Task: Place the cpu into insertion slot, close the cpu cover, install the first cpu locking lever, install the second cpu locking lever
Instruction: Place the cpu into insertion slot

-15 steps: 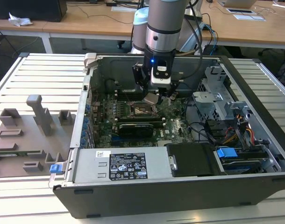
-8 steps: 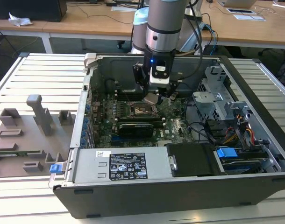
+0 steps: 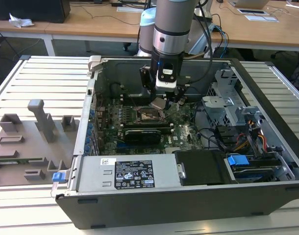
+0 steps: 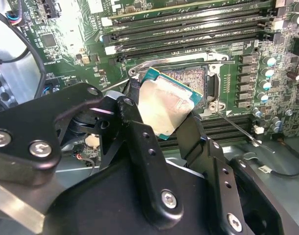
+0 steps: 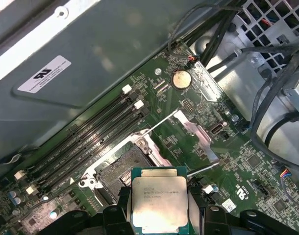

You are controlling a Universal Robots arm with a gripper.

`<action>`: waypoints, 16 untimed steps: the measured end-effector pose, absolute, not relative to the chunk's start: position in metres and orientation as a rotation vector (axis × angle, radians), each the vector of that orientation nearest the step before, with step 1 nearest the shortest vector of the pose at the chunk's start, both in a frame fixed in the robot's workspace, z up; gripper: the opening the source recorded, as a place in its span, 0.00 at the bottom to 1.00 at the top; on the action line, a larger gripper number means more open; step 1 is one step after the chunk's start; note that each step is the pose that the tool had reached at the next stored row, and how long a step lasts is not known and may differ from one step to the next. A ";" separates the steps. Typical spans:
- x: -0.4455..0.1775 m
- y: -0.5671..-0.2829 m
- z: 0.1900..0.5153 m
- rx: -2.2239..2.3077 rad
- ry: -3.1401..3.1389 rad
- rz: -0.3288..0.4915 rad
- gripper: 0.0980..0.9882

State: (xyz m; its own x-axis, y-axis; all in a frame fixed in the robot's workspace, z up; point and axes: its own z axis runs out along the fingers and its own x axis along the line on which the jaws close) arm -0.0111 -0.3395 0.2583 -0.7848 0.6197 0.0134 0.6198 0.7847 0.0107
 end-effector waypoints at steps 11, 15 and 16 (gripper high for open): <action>-0.011 -0.340 0.258 -1.097 -2.934 -0.022 0.50; -0.011 -0.340 0.258 -1.104 -2.932 -0.022 0.50; -0.011 -0.340 0.258 -1.105 -2.931 -0.023 0.50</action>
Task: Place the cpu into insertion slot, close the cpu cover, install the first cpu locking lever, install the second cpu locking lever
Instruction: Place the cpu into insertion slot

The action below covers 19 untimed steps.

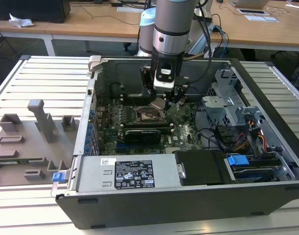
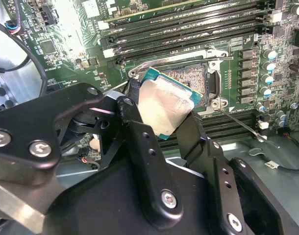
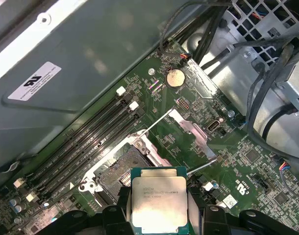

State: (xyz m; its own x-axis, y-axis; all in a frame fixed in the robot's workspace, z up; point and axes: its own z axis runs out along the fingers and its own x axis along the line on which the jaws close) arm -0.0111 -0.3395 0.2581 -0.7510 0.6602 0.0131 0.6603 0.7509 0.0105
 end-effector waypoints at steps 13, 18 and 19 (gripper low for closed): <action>-0.011 -0.340 0.258 -1.201 -2.896 -0.019 0.50; -0.011 -0.340 0.258 -1.211 -2.895 -0.006 0.50; -0.011 -0.340 0.258 -1.212 -2.896 -0.002 0.50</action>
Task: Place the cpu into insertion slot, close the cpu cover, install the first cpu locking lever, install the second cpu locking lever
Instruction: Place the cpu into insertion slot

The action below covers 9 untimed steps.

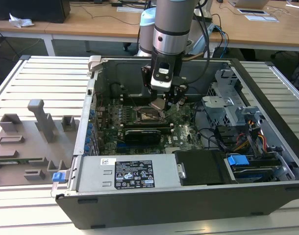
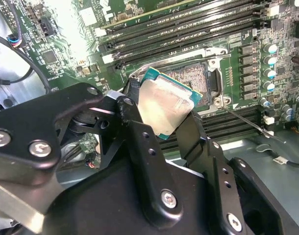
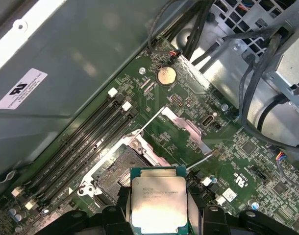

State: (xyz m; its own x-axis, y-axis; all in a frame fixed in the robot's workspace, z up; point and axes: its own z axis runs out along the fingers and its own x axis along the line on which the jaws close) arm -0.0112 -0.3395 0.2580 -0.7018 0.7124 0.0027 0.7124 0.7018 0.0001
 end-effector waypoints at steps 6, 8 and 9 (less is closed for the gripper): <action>-0.011 -0.340 0.258 -1.226 -2.891 0.003 0.50; -0.011 -0.340 0.258 -1.238 -2.886 0.003 0.50; -0.011 -0.340 0.258 -1.245 -2.883 0.003 0.50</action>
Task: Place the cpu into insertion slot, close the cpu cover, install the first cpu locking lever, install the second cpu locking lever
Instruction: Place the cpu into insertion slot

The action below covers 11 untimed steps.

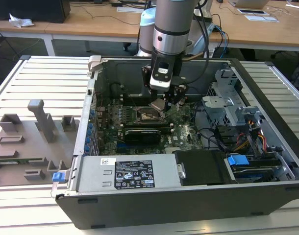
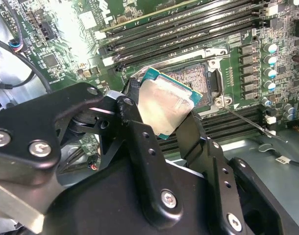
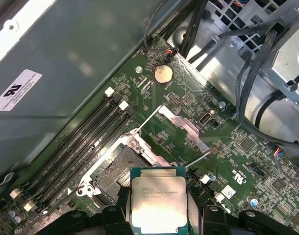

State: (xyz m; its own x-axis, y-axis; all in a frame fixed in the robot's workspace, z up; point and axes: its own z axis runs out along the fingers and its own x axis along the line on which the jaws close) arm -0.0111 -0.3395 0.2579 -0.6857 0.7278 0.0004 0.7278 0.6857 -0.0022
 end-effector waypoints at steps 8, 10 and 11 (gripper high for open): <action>-0.011 -0.340 0.258 -1.287 -2.865 0.003 0.50; -0.011 -0.340 0.258 -1.316 -2.851 0.003 0.50; -0.011 -0.340 0.258 -1.328 -2.846 0.003 0.50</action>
State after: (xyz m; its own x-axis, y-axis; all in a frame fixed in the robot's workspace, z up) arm -0.0111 -0.3395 0.2579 -0.6424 0.7663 0.0004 0.7663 0.6424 -0.0021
